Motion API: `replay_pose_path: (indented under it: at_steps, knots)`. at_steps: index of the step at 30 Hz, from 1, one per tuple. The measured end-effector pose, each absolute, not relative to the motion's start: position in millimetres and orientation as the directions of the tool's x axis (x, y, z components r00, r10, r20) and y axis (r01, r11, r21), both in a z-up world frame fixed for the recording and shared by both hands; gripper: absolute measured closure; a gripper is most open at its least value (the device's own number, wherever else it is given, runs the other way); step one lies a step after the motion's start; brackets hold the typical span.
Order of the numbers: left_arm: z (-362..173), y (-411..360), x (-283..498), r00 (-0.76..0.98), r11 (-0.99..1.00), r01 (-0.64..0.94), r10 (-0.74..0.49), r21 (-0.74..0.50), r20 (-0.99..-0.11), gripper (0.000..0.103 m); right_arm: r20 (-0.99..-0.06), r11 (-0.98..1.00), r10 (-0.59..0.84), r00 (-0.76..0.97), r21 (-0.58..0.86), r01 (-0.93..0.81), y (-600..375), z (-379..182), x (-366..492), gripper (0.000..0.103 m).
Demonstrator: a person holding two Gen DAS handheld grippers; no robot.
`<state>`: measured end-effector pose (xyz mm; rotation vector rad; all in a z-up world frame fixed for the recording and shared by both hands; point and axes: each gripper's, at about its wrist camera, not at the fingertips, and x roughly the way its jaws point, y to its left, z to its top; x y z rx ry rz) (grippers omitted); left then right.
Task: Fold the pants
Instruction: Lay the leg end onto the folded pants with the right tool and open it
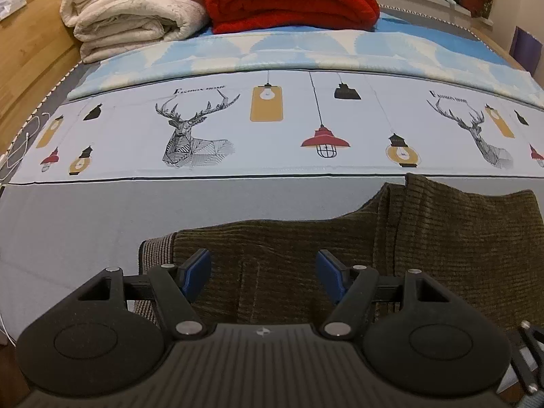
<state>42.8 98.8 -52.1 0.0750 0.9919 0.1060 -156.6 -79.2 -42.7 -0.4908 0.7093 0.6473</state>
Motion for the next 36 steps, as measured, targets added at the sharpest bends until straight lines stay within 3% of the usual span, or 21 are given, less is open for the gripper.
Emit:
replay_pose_path:
  at_steps: [5, 7, 8, 10, 14, 17, 19, 22, 24, 25, 30, 34, 36]
  knots:
    - [-54.1, 91.9, 44.4, 0.543, 0.992, -0.035, 0.119, 0.119, -0.831, 0.027, -0.789, 0.632, 0.347, 0.507, -0.203, -0.748, -62.1, -72.0, -153.8, 0.049]
    - [-55.3, 91.7, 45.3, 0.538, 0.992, -0.037, 0.121, 0.12, -0.834, 0.027, -0.786, 0.586, 0.355, 0.506, -0.235, -0.776, -58.3, -78.7, -155.9, 0.06]
    - [-55.6, 91.7, 45.9, 0.537, 0.992, -0.037, 0.121, 0.12, -0.835, 0.027, -0.781, 0.564, 0.362, 0.508, -0.251, -0.787, -57.9, -80.2, -154.9, 0.075]
    - [-55.2, 90.5, 46.0, 0.539, 0.992, -0.033, 0.118, 0.119, -0.834, 0.027, -0.766, 0.541, 0.374, 0.523, -0.278, -0.794, -60.7, -74.8, -158.2, 0.087]
    - [-55.0, 84.1, 47.3, 0.542, 0.992, -0.021, 0.113, 0.121, -0.833, 0.027, -0.764, 0.531, 0.415, 0.495, -0.239, -0.813, -74.3, -65.3, -161.4, 0.09]
    - [-56.7, 79.2, 49.1, 0.538, 0.992, -0.008, 0.107, 0.122, -0.836, 0.027, -0.796, 0.516, 0.394, 0.459, -0.222, -0.827, -80.0, -73.5, -167.7, 0.087]
    - [-57.2, 75.7, 49.5, 0.537, 0.993, -0.003, 0.103, 0.121, -0.837, 0.027, -0.782, 0.548, 0.41, 0.469, -0.2, -0.812, -88.0, -67.9, -166.5, 0.079]
    - [-57.2, 69.5, 49.3, 0.54, 0.992, 0.01, 0.097, 0.122, -0.836, 0.026, -0.741, 0.647, 0.478, 0.471, -0.065, -0.759, -112.8, -42.9, -155.6, 0.062]
    - [-58.2, 65.7, 49.1, 0.539, 0.992, 0.017, 0.096, 0.125, -0.837, 0.026, -0.693, 0.737, 0.492, 0.527, 0.01, -0.676, -138.1, -25.4, -146.7, 0.044]
    - [-58.7, 63.7, 49.5, 0.539, 0.992, 0.021, 0.094, 0.125, -0.837, 0.026, -0.67, 0.785, 0.483, 0.564, 0.045, -0.618, -153.7, -18.6, -141.6, 0.041]
    - [-59.5, 55.0, 50.0, 0.541, 0.99, 0.04, 0.091, 0.133, -0.836, 0.026, -0.664, 0.967, 0.248, 0.705, 0.124, -0.223, -233.6, -15.4, -120.2, 0.033]
    - [-60.4, 46.8, 52.6, 0.54, 0.99, 0.052, 0.086, 0.135, -0.837, 0.026, -0.795, 0.998, -0.008, 0.606, 0.03, 0.053, -277.2, -47.9, -110.5, 0.031]
    - [-60.8, 42.8, 53.7, 0.54, 0.989, 0.058, 0.083, 0.136, -0.837, 0.026, -0.849, 0.993, -0.011, 0.528, 0.054, 0.108, -292.9, -66.1, -108.5, 0.03]
